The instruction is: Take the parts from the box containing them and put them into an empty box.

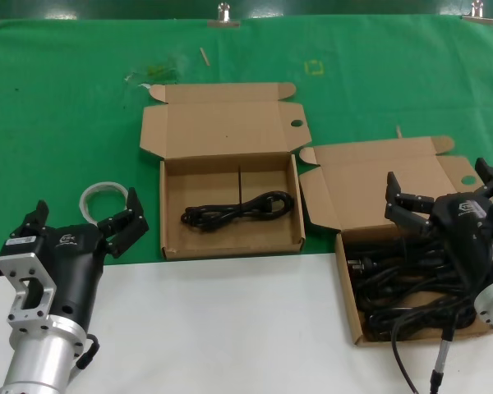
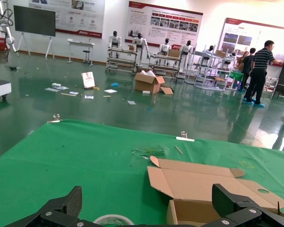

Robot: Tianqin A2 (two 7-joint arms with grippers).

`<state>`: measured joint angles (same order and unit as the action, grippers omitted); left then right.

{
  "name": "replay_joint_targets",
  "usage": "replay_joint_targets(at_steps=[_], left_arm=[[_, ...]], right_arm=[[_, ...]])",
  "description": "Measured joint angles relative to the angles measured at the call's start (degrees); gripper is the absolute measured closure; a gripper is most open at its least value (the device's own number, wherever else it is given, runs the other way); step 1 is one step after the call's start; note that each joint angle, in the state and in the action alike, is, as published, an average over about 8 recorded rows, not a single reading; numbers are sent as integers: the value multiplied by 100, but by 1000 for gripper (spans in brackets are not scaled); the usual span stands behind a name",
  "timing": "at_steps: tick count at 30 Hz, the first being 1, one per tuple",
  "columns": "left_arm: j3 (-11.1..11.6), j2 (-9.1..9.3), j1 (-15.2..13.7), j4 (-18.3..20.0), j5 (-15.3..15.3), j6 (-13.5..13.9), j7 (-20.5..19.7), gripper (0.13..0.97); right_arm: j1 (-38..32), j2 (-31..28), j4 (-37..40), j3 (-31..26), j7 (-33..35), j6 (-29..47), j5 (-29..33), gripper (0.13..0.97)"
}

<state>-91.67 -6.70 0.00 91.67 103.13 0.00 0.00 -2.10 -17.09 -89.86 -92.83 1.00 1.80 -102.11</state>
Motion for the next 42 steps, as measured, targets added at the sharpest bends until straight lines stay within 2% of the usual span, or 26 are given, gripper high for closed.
replay_joint_targets(at_steps=[42], left_arm=[[0, 0, 0, 0, 0, 0, 0, 132]], right_arm=[[0, 0, 0, 0, 0, 0, 0, 129]])
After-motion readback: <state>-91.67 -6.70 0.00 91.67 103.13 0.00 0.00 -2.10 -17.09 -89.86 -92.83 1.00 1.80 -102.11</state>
